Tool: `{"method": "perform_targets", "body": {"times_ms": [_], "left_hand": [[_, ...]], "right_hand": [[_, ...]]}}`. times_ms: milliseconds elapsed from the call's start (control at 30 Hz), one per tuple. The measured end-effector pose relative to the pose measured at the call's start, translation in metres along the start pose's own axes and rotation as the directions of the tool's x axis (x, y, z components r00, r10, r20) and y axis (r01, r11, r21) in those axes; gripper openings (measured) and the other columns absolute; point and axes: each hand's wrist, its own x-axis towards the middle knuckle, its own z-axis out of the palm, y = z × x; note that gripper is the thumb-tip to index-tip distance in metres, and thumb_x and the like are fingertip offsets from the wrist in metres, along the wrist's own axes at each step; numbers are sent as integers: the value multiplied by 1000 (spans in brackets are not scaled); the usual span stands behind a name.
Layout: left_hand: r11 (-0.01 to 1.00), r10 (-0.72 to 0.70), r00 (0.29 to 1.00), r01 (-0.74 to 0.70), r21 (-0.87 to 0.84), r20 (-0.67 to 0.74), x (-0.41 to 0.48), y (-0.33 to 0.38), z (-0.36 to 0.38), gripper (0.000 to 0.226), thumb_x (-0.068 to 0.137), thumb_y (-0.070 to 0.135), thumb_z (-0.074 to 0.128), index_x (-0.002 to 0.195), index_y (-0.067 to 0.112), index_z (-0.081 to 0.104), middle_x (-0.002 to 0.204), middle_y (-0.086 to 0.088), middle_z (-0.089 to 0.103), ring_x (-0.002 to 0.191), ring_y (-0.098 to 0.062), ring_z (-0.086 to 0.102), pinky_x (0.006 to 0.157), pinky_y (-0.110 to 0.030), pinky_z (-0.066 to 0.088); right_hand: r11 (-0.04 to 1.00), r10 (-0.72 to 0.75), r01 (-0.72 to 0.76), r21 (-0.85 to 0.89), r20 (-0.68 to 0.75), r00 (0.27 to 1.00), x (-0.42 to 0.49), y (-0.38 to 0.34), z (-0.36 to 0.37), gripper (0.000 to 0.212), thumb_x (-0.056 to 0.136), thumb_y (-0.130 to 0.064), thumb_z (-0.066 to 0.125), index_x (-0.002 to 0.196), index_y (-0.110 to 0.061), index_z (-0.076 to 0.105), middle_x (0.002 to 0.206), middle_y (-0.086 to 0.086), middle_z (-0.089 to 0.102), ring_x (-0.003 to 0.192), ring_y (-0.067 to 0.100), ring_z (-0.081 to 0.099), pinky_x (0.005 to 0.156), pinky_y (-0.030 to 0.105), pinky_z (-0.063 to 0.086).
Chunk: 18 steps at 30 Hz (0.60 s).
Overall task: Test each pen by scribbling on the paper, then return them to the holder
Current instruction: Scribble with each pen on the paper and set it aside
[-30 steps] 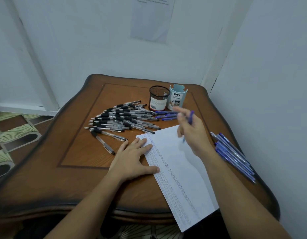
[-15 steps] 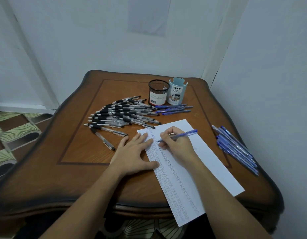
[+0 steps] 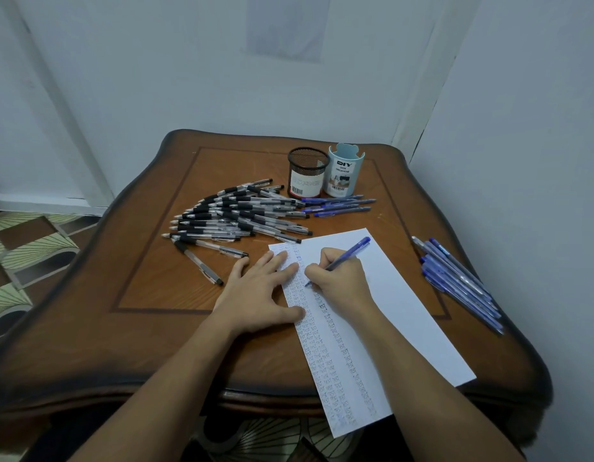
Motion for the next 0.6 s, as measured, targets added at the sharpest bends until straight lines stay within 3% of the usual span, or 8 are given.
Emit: {"method": "perform_targets", "body": {"times_ms": [333,467,600], "left_hand": [[1000,-3,1000,3,14,6,0,1,0,101,61,82,36,153,42,19,164,14,0,149,-3,-6,120,-44,-10],[1000,2,1000,-2,2,0,1,0,0,106,56,85,30,152,43,19,163,14,0,148,-3,-6,119,-43,-10],[1000,-2,1000,2,3,1,1,1,0,99,63,81,39,153,42,19,163,14,0,148,-3,-5,119,-43,-11]], "right_hand": [[998,-23,24,-52,6,1000,-1,0,1,38,79,-8,68,53,-20,43,45,-9,43,56,14,55,57,31,44],[997,-33,33,-76,3,999,-2,0,1,38,80,-8,69,54,-19,44,46,-9,44,53,9,55,53,23,43],[999,-19,20,-38,4,1000,-2,0,0,39,80,-5,68,53,-17,43,46,-6,44,54,13,57,55,26,44]]}}
